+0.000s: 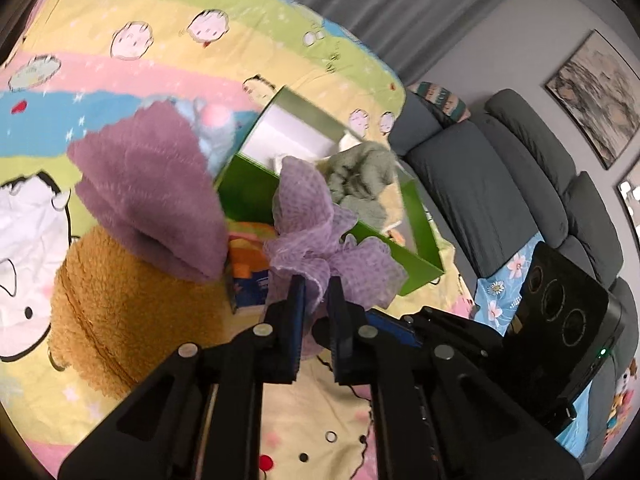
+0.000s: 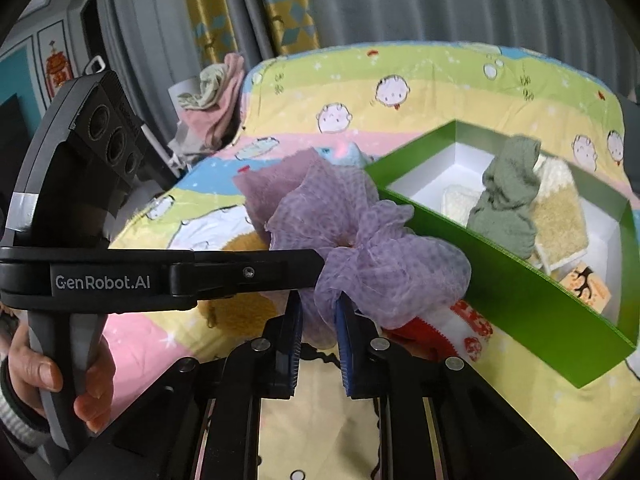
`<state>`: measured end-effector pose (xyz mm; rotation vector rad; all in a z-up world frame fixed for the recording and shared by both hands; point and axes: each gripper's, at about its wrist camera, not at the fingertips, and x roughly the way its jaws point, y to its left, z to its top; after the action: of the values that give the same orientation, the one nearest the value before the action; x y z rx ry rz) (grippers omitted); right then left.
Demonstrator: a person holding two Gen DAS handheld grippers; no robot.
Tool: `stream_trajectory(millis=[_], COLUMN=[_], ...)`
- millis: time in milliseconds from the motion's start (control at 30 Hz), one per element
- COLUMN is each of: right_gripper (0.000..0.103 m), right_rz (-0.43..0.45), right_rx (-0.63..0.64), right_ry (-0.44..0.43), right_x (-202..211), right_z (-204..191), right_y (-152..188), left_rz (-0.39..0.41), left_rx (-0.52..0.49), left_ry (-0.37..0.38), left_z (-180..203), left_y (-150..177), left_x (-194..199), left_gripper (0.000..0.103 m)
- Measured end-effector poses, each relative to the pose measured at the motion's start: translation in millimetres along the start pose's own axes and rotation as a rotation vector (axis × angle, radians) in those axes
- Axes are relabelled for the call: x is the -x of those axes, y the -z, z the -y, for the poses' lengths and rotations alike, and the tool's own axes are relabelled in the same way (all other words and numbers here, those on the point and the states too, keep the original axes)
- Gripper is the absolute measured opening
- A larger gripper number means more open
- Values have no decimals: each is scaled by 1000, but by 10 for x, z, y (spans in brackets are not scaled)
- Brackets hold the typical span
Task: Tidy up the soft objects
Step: 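Close the right gripper on the purple mesh scrunchie and lift it, then carry the scrunchie over the green box and open the right gripper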
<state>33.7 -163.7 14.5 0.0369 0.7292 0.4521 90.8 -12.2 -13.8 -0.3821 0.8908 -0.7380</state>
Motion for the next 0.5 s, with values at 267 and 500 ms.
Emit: stream_trajectory(millis=[267,500], right_gripper=[18,18], right_rz=[93,156], right_rx=[38,53], right_ry=[22,80], right_x=[382,488], right_z=[-60,112], right_y=[-214,-519], left_rz=[56,77], left_rx=[-67,-119], left_ry=[35,40], left_z=[298,531], left_y=[-168,-598], left_x=[187,60], left_gripper=[7,7])
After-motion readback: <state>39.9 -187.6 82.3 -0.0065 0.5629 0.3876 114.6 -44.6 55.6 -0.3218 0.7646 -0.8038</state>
